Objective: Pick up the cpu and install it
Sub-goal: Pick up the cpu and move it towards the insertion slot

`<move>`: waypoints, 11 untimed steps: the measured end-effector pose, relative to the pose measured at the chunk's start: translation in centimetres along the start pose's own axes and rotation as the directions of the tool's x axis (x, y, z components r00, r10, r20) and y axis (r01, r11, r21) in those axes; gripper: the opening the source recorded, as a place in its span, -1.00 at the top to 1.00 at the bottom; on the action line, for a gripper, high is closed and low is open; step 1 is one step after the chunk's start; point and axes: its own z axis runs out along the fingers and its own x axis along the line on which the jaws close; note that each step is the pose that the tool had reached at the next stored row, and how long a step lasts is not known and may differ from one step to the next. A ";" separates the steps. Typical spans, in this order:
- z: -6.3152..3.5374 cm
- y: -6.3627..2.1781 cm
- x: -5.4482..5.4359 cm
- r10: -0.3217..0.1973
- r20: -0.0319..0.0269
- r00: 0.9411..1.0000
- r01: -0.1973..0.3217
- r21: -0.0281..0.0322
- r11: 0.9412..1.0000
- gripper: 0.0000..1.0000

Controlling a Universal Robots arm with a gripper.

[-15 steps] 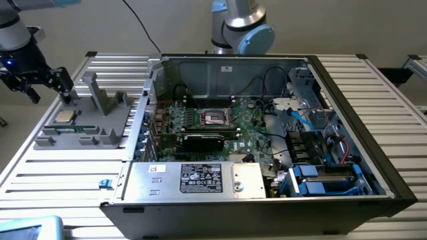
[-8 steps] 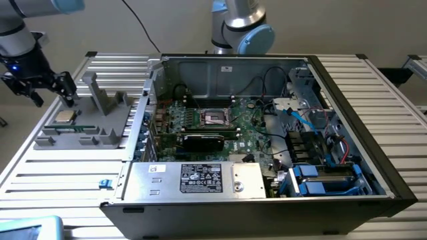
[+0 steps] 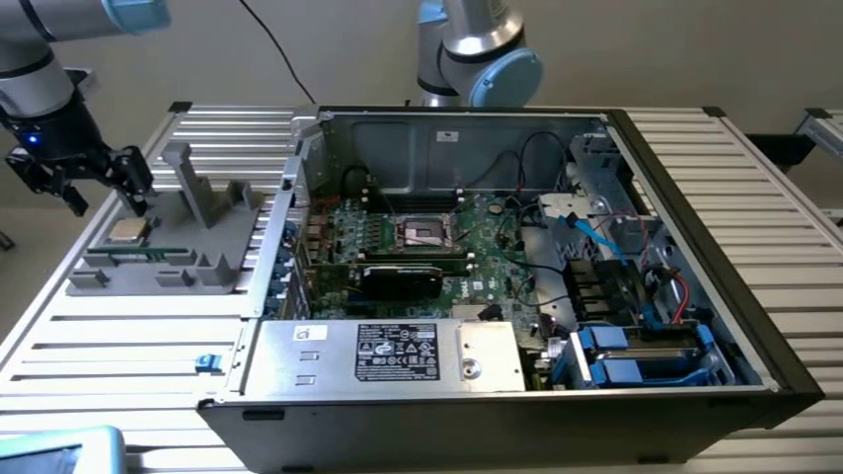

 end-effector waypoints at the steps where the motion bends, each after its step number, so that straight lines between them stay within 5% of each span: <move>1: 0.07 0.00 0.0 0.000 0.000 1.000 0.000 0.000 1.000 -0.68; 6: 0.64 -0.02 0.0 0.000 -0.009 1.000 0.000 -0.005 1.000 -0.68; 11: 1.54 -0.07 -0.1 0.000 -0.011 1.000 0.000 -0.006 1.000 -0.68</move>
